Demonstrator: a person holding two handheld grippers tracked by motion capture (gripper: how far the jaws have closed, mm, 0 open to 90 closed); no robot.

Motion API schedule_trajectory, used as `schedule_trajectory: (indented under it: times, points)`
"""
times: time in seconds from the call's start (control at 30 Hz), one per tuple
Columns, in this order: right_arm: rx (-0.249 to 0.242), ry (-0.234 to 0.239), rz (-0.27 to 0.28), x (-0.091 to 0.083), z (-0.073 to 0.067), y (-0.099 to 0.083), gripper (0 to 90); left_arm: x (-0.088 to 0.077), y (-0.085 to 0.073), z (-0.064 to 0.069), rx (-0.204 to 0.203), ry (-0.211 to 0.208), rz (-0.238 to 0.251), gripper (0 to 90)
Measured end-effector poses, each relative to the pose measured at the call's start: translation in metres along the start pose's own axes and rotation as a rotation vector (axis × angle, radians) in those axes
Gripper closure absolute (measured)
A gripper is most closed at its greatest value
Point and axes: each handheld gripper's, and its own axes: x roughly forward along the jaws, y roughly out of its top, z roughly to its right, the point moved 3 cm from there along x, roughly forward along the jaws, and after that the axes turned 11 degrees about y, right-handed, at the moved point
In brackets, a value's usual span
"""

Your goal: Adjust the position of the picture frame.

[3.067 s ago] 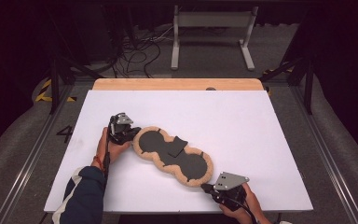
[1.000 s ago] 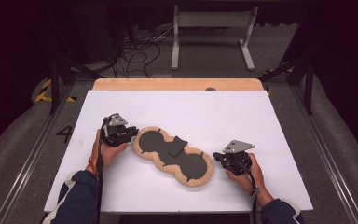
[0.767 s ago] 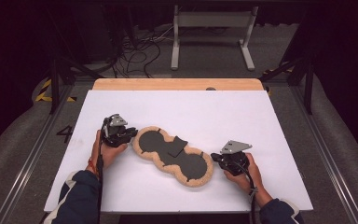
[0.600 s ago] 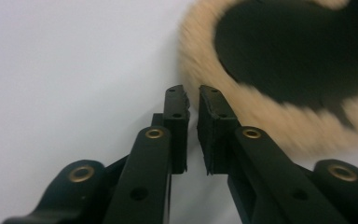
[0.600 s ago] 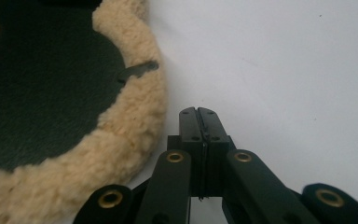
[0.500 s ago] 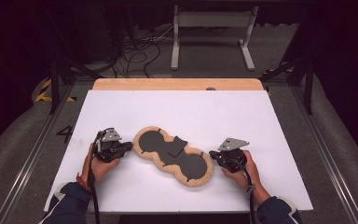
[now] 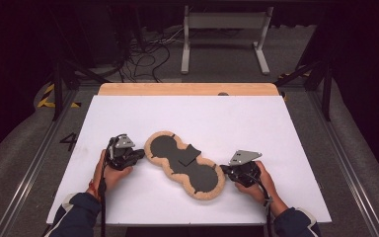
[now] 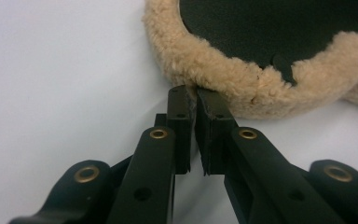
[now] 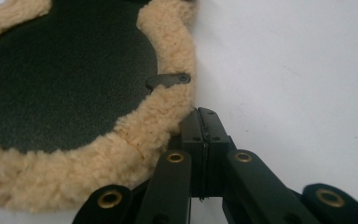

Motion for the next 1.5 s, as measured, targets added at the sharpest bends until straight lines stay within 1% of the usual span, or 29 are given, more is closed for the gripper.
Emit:
schedule_trajectory:
  times: [0.03,0.07,0.1,0.17,0.3,0.4,0.43,0.47,0.5,0.57,0.63,0.7,0.73,0.8,0.83,0.87,0.9,1.0,1.03,1.07,1.1,1.2,1.23,1.27,1.33,1.37,1.4,1.47,1.5]
  points:
    - [-0.007,0.007,-0.001,-0.001,-0.002,-0.001,90.0,0.002,0.002,-0.001,0.026,0.012,0.001,81.2]
    - [-0.01,0.016,-0.001,-0.002,-0.004,-0.002,90.0,0.004,0.004,-0.002,0.036,0.017,0.001,79.2]
    - [-0.011,0.024,0.0,-0.003,-0.008,-0.003,90.0,0.005,0.006,-0.003,0.027,0.016,-0.004,79.4]
    - [-0.017,0.029,-0.003,-0.003,-0.01,-0.004,90.0,0.007,0.008,-0.004,0.029,0.014,-0.008,79.2]
    - [-0.031,0.037,-0.009,-0.005,-0.017,-0.006,90.0,0.011,0.011,-0.005,0.021,0.017,-0.001,79.2]
    - [-0.026,0.031,-0.01,-0.005,-0.017,-0.006,90.0,0.007,0.008,-0.004,0.008,-0.007,-0.012,78.9]
    - [-0.018,0.031,-0.005,-0.005,-0.016,-0.006,90.0,0.004,0.006,-0.002,0.008,-0.023,-0.018,79.3]
    - [-0.009,0.016,0.0,-0.005,-0.014,-0.006,90.0,0.0,0.003,0.002,0.004,-0.04,-0.021,79.6]
    - [0.003,0.004,0.005,-0.006,-0.012,-0.007,90.0,-0.006,0.0,0.008,0.013,-0.058,-0.005,80.4]
    - [0.014,-0.009,0.014,-0.007,-0.01,-0.007,90.0,-0.011,-0.003,0.02,0.059,-0.073,-0.006,80.8]
    - [0.019,-0.015,0.02,-0.007,-0.008,-0.007,90.0,-0.013,-0.004,0.033,0.074,-0.082,-0.002,80.4]
    - [0.026,-0.016,0.022,-0.006,-0.008,-0.007,90.0,-0.011,0.001,0.04,0.106,-0.061,0.0,78.9]
    - [0.027,-0.012,0.022,-0.004,-0.008,-0.006,90.0,-0.009,0.002,0.041,0.108,-0.053,-0.002,78.7]
    - [0.022,0.0,0.025,-0.002,-0.009,-0.005,90.0,-0.005,0.006,0.038,0.1,-0.062,-0.003,79.3]
    - [0.016,0.005,0.023,-0.001,-0.011,-0.004,90.0,-0.003,0.008,0.037,0.087,-0.069,-0.005,80.1]
    - [0.012,0.012,0.019,0.0,-0.013,-0.003,90.0,-0.001,0.009,0.037,0.083,-0.066,-0.006,80.3]
    - [0.011,0.015,0.015,0.0,-0.013,-0.003,90.0,0.001,0.011,0.036,0.097,-0.058,-0.005,80.3]
    - [0.001,0.026,0.013,0.0,-0.016,-0.003,90.0,0.008,0.018,0.036,0.097,-0.041,-0.003,78.8]
    - [-0.003,0.029,0.009,0.0,-0.018,-0.003,90.0,0.011,0.02,0.035,0.106,-0.039,-0.002,78.6]
    - [-0.008,0.025,0.006,0.0,-0.02,-0.003,90.0,0.013,0.022,0.035,0.096,-0.048,-0.006,78.3]
    - [-0.012,0.022,0.004,0.0,-0.022,-0.003,90.0,0.015,0.023,0.035,0.093,-0.046,-0.004,78.4]
    - [-0.019,0.023,-0.001,0.0,-0.026,-0.003,90.0,0.02,0.029,0.035,0.092,-0.056,-0.005,79.9]
    - [-0.023,0.023,-0.004,-0.001,-0.028,-0.003,90.0,0.022,0.031,0.037,0.083,-0.064,-0.003,80.7]
    - [-0.028,0.025,-0.007,-0.001,-0.03,-0.003,90.0,0.024,0.033,0.038,0.091,-0.067,0.002,80.9]
    - [-0.031,0.029,-0.011,-0.001,-0.032,-0.003,90.0,0.026,0.034,0.041,0.088,-0.069,0.002,80.1]
    - [-0.034,0.034,-0.014,-0.001,-0.034,-0.003,90.0,0.027,0.037,0.044,0.085,-0.087,-0.002,80.1]
    - [-0.037,0.043,-0.016,-0.001,-0.036,-0.004,90.0,0.028,0.039,0.048,0.091,-0.105,-0.005,79.8]
    - [-0.044,0.057,-0.015,-0.001,-0.04,-0.004,90.0,0.032,0.044,0.055,0.116,-0.081,-0.005,79.8]
    - [-0.041,0.059,-0.018,-0.001,-0.041,-0.004,90.0,0.034,0.046,0.056,0.126,-0.084,-0.002,81.2]
